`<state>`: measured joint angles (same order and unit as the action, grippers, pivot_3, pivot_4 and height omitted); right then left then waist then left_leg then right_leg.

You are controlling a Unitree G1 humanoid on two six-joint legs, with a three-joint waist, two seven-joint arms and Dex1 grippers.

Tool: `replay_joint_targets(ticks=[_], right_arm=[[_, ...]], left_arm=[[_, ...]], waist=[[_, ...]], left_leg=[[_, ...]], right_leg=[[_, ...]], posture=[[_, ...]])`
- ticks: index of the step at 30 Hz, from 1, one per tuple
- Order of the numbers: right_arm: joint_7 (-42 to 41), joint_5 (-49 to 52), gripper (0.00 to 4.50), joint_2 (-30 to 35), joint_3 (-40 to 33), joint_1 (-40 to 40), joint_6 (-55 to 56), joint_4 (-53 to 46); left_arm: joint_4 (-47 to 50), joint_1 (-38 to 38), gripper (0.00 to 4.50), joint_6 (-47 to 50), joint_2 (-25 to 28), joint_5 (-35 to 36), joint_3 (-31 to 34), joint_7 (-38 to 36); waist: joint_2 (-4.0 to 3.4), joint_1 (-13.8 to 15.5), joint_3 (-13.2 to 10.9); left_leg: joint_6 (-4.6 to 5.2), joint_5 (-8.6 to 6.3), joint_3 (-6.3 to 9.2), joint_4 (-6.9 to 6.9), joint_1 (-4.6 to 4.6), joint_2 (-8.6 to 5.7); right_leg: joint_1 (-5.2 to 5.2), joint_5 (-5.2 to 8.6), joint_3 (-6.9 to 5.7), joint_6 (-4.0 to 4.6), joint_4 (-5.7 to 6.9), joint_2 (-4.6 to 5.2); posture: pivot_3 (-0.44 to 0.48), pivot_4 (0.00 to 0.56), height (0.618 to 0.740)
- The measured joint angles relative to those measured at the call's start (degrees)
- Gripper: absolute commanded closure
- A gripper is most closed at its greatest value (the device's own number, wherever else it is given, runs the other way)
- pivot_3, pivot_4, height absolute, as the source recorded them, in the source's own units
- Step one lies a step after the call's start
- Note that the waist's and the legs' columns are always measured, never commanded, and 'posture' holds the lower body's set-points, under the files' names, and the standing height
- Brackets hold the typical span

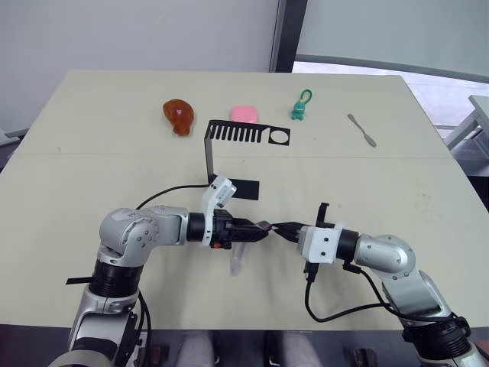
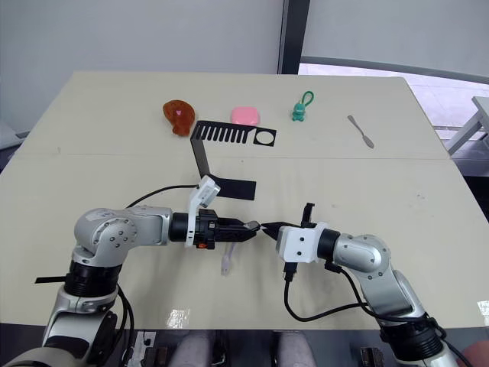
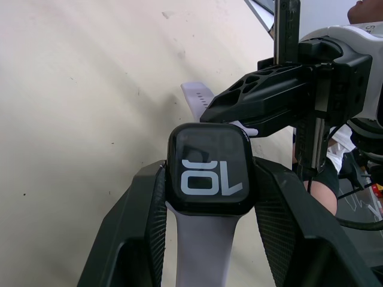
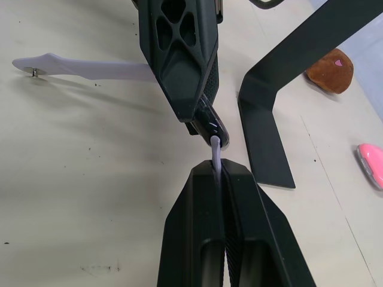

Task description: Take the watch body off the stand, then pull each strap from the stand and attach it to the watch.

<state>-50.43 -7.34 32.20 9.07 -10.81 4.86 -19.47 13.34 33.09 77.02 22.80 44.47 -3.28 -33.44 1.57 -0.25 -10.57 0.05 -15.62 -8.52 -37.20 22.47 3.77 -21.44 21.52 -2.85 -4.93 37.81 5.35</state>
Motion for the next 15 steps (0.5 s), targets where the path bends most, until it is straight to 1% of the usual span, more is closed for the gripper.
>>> replay_joint_targets(ticks=[15], right_arm=[[0.01, -0.76, 4.5, -0.57, 0.63, -0.32, -0.15, 0.28]], left_arm=[[0.0, 0.0, 2.9, -0.18, 0.0, -0.49, -0.01, 0.0]], waist=[[0.0, -0.01, 0.0]], left_leg=[[0.0, 0.0, 0.0, 0.0, 0.0, 0.0]], right_leg=[[0.0, 0.0, 0.0, 0.0, 0.0, 0.0]], posture=[[0.0, 0.15, 0.74]])
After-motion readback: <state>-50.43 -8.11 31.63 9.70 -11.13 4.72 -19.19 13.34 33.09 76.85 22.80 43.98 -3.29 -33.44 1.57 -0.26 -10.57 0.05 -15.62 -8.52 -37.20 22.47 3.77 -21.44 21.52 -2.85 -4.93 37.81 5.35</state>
